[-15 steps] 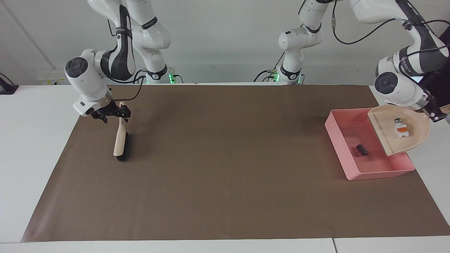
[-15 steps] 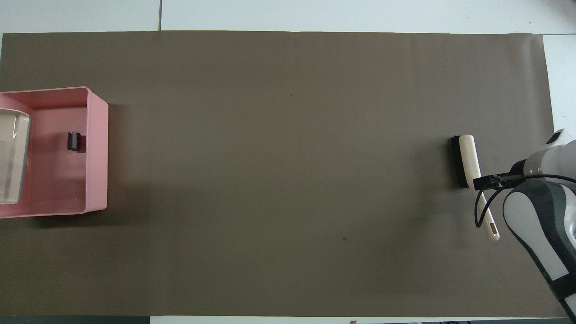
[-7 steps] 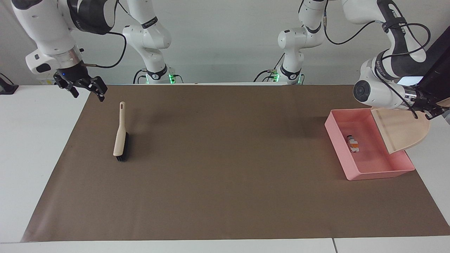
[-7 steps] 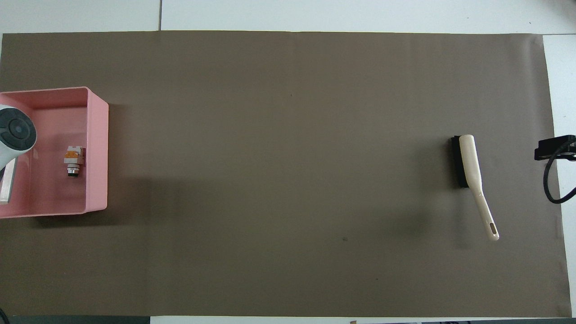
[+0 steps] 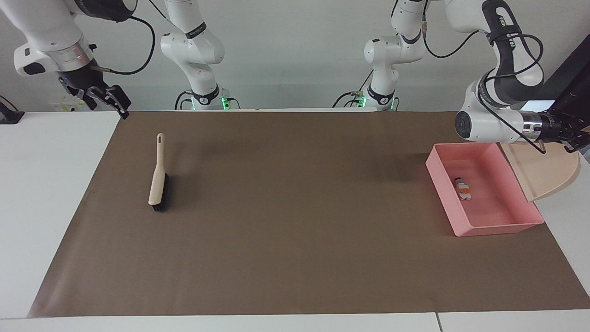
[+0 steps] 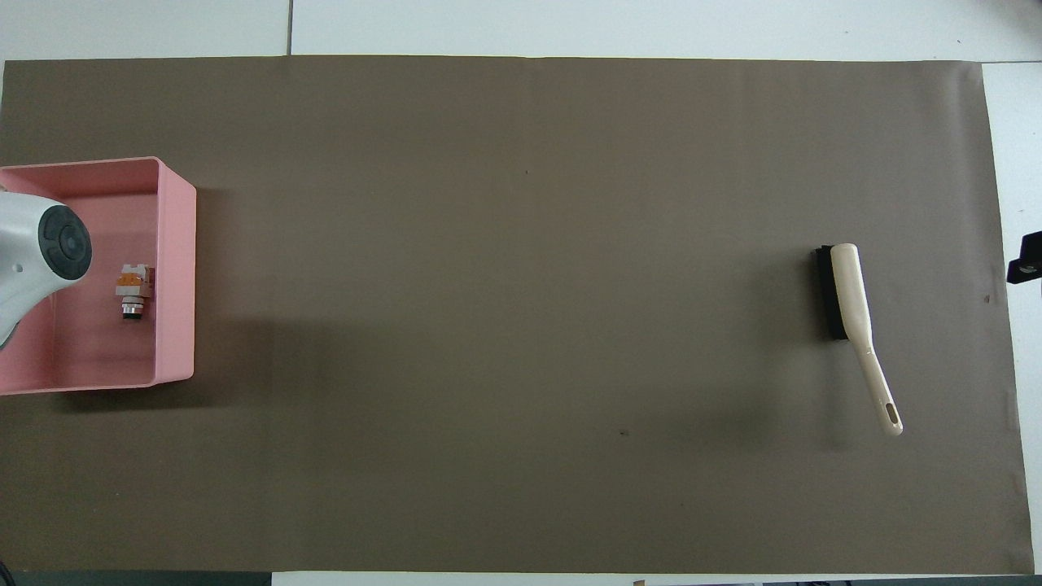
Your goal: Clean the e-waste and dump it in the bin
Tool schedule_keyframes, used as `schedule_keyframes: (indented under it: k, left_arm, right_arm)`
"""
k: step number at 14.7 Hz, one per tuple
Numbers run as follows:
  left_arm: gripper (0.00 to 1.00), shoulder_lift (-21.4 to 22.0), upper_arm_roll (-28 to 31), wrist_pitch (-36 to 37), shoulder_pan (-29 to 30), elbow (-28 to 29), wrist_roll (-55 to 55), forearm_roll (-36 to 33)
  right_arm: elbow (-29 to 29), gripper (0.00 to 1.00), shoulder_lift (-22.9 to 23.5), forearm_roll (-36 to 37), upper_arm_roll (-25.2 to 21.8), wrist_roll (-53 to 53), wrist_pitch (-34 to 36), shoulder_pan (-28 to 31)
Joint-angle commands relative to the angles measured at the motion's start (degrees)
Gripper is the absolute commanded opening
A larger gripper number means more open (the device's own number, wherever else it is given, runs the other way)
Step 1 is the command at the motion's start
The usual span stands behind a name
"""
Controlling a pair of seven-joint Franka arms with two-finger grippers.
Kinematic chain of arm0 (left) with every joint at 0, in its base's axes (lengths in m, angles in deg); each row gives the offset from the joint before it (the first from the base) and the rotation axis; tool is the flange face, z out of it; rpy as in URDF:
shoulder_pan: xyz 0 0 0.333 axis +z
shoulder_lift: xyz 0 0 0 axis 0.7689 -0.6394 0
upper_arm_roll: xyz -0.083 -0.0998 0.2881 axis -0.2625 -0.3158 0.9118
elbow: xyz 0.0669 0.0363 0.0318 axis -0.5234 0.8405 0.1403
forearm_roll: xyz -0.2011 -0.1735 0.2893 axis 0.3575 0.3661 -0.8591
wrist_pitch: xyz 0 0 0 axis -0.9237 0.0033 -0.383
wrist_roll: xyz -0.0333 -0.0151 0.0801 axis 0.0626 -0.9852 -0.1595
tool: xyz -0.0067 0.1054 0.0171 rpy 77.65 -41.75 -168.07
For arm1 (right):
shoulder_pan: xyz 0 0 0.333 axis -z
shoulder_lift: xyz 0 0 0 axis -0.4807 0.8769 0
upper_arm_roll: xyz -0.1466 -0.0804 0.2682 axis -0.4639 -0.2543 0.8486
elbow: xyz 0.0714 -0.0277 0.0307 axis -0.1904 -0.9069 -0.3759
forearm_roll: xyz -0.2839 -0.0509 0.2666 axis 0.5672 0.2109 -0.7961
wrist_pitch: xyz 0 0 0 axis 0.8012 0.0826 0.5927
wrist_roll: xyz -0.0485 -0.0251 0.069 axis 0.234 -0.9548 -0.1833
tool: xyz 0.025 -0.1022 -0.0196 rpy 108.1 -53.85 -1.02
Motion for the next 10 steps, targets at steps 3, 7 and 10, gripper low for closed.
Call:
schedule_keyframes:
  k: [3, 7, 10]
  left_arm:
    - [0.00, 1.0, 0.2, 7.6, -2.6, 5.2, 5.1, -7.6]
    - [0.00, -1.3, 0.2, 13.4, -6.1, 5.3, 5.5, -8.9]
    - [0.00, -1.4, 0.2, 14.3, -6.6, 6.2, 7.9, -9.7]
  right_arm:
    - [1.6, 1.00, 0.6, -0.9, -7.4, 0.9, 1.4, -9.3]
    - [1.6, 1.00, 0.7, -0.9, -5.9, 0.6, 1.5, -7.3]
    - [1.6, 1.00, 0.6, -0.9, -5.7, 0.4, 1.8, -7.2]
